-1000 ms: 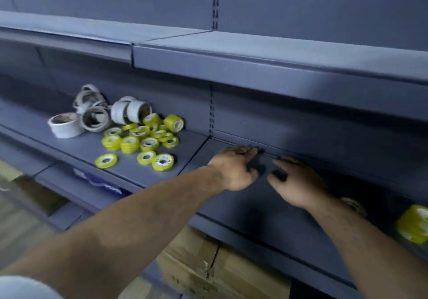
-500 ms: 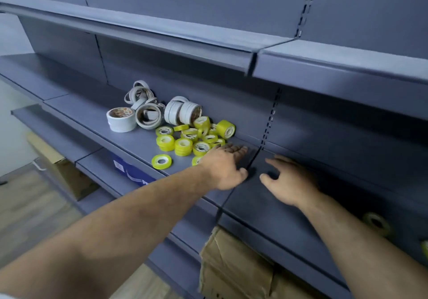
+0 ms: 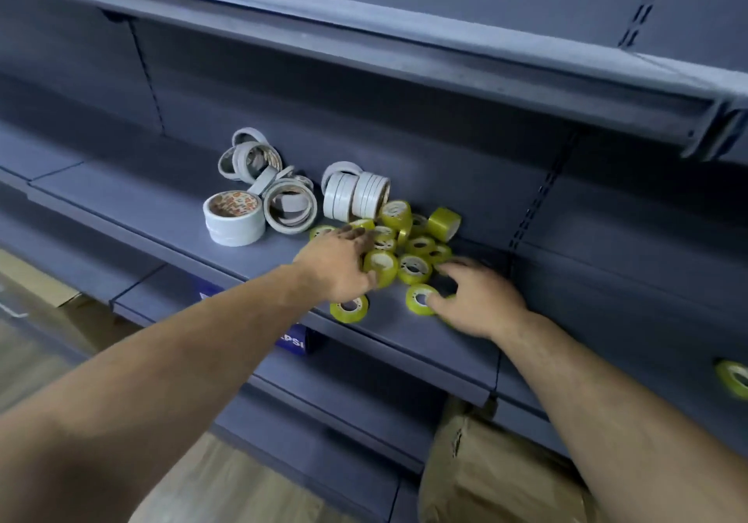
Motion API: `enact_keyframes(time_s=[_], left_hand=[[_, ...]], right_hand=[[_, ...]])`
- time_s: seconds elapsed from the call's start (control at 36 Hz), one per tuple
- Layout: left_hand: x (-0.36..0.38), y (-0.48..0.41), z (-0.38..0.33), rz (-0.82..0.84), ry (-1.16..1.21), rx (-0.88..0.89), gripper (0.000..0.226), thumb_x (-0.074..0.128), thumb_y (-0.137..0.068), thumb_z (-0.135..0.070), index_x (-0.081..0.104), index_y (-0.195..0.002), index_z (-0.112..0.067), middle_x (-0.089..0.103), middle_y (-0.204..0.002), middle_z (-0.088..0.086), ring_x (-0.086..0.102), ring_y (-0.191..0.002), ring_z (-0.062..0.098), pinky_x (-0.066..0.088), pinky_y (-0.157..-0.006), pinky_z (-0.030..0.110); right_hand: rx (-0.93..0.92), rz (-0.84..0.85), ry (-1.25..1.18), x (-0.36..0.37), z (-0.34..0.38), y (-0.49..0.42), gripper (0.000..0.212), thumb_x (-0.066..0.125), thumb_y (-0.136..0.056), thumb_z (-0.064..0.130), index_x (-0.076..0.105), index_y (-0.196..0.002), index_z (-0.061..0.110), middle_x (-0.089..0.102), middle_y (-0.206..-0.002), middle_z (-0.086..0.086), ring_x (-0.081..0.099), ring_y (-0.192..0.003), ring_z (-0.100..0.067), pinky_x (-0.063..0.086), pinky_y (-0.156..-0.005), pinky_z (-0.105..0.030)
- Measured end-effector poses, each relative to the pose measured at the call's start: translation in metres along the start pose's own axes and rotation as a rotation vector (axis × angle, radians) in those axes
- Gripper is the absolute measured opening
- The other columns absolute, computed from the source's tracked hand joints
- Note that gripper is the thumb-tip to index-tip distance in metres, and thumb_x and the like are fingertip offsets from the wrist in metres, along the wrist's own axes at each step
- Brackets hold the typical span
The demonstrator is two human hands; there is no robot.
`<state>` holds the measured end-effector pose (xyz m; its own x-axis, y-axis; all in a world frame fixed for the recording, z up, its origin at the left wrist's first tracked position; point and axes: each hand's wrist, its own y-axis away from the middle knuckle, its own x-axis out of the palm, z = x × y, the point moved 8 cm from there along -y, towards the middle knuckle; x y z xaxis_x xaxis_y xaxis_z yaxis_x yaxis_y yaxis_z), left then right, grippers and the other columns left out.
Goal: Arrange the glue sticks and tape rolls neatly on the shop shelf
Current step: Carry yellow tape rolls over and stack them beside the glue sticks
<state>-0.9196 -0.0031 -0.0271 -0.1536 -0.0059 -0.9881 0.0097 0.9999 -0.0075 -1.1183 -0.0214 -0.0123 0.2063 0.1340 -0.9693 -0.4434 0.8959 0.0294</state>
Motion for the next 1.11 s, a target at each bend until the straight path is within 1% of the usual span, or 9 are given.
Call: enact_keyframes(time_s=[0.08, 0.19, 0.31, 0.39, 0.47, 0.53, 0.78, 0.92, 1.11], left_hand=[[-0.002, -0.007, -0.004, -0.031, -0.003, 0.033, 0.076, 0.055, -0.086, -0.057, 0.035, -0.152, -0.026, 0.045, -0.151, 0.005, 0.040, -0.139, 0.028, 0.037, -0.110, 0.036], [0.001, -0.020, -0.011, -0.015, 0.012, 0.042, 0.055, 0.058, -0.072, -0.061, 0.059, -0.117, -0.030, 0.067, -0.109, -0.001, 0.060, -0.106, 0.027, 0.051, -0.082, 0.033], [0.011, -0.034, -0.014, 0.019, -0.021, 0.053, 0.048, 0.048, -0.056, -0.066, 0.058, -0.086, -0.029, 0.067, -0.086, -0.005, 0.062, -0.087, 0.024, 0.055, -0.072, 0.036], [0.012, -0.034, -0.014, 0.054, -0.006, 0.025, 0.036, 0.047, -0.059, -0.060, 0.049, -0.067, -0.026, 0.065, -0.080, -0.001, 0.062, -0.083, 0.026, 0.055, -0.071, 0.035], [0.012, -0.034, -0.012, 0.025, 0.052, 0.018, 0.036, 0.057, -0.067, -0.054, 0.064, -0.079, -0.021, 0.067, -0.085, 0.002, 0.062, -0.085, 0.026, 0.052, -0.070, 0.031], [0.010, -0.033, -0.012, 0.006, 0.066, 0.027, 0.037, 0.065, -0.071, -0.052, 0.068, -0.090, -0.020, 0.068, -0.090, 0.002, 0.063, -0.089, 0.026, 0.050, -0.070, 0.030], [-0.007, -0.027, -0.011, -0.100, 0.216, 0.013, 0.061, 0.083, -0.067, -0.034, 0.059, -0.121, -0.019, 0.065, -0.111, 0.006, 0.061, -0.102, 0.030, 0.049, -0.076, 0.032], [-0.017, -0.016, -0.017, -0.245, 0.406, 0.088, 0.068, 0.087, -0.064, -0.027, 0.059, -0.125, -0.017, 0.056, -0.122, 0.003, 0.055, -0.110, 0.022, 0.043, -0.086, 0.027], [-0.025, 0.003, -0.036, -0.429, 0.375, 0.232, 0.067, 0.088, -0.066, -0.027, 0.058, -0.125, -0.015, 0.053, -0.118, 0.004, 0.054, -0.110, 0.023, 0.043, -0.089, 0.027]], right_hand=[[0.071, 0.079, 0.060, 0.005, -0.005, -0.001, 0.067, 0.064, -0.080, 0.062, 0.052, -0.139, 0.032, 0.049, -0.149, 0.004, 0.046, -0.134, -0.025, 0.046, -0.103, -0.039], [0.180, 0.215, 0.151, 0.016, -0.025, -0.001, 0.085, 0.072, -0.069, 0.062, 0.049, -0.142, 0.024, 0.052, -0.143, -0.001, 0.054, -0.125, -0.025, 0.051, -0.097, -0.038], [0.254, 0.261, 0.112, 0.023, -0.043, -0.001, 0.097, 0.079, -0.066, 0.055, 0.043, -0.148, 0.019, 0.054, -0.142, -0.001, 0.056, -0.121, -0.023, 0.053, -0.095, -0.036], [0.245, 0.248, 0.112, 0.023, -0.047, -0.004, 0.088, 0.082, -0.062, 0.054, 0.052, -0.138, 0.020, 0.061, -0.129, 0.001, 0.061, -0.109, -0.021, 0.055, -0.087, -0.035], [0.235, 0.250, 0.123, 0.022, -0.049, -0.006, 0.066, 0.083, -0.059, 0.055, 0.060, -0.112, 0.024, 0.065, -0.105, 0.005, 0.062, -0.088, -0.017, 0.056, -0.073, -0.032], [0.230, 0.242, 0.126, 0.021, -0.049, -0.008, 0.064, 0.084, -0.057, 0.057, 0.060, -0.107, 0.026, 0.065, -0.098, 0.007, 0.061, -0.082, -0.016, 0.052, -0.066, -0.029], [0.198, 0.193, 0.104, 0.018, -0.050, -0.009, 0.087, 0.085, -0.062, 0.058, 0.051, -0.137, 0.030, 0.063, -0.123, 0.007, 0.061, -0.104, -0.019, 0.054, -0.085, -0.033], [0.211, 0.158, 0.032, 0.016, -0.052, -0.007, 0.089, 0.086, -0.059, 0.058, 0.051, -0.138, 0.035, 0.064, -0.121, 0.009, 0.061, -0.104, -0.016, 0.054, -0.086, -0.031], [0.198, 0.134, -0.001, 0.011, -0.052, -0.005, 0.087, 0.087, -0.063, 0.052, 0.051, -0.140, 0.032, 0.059, -0.126, 0.007, 0.058, -0.108, -0.017, 0.052, -0.089, -0.030]])
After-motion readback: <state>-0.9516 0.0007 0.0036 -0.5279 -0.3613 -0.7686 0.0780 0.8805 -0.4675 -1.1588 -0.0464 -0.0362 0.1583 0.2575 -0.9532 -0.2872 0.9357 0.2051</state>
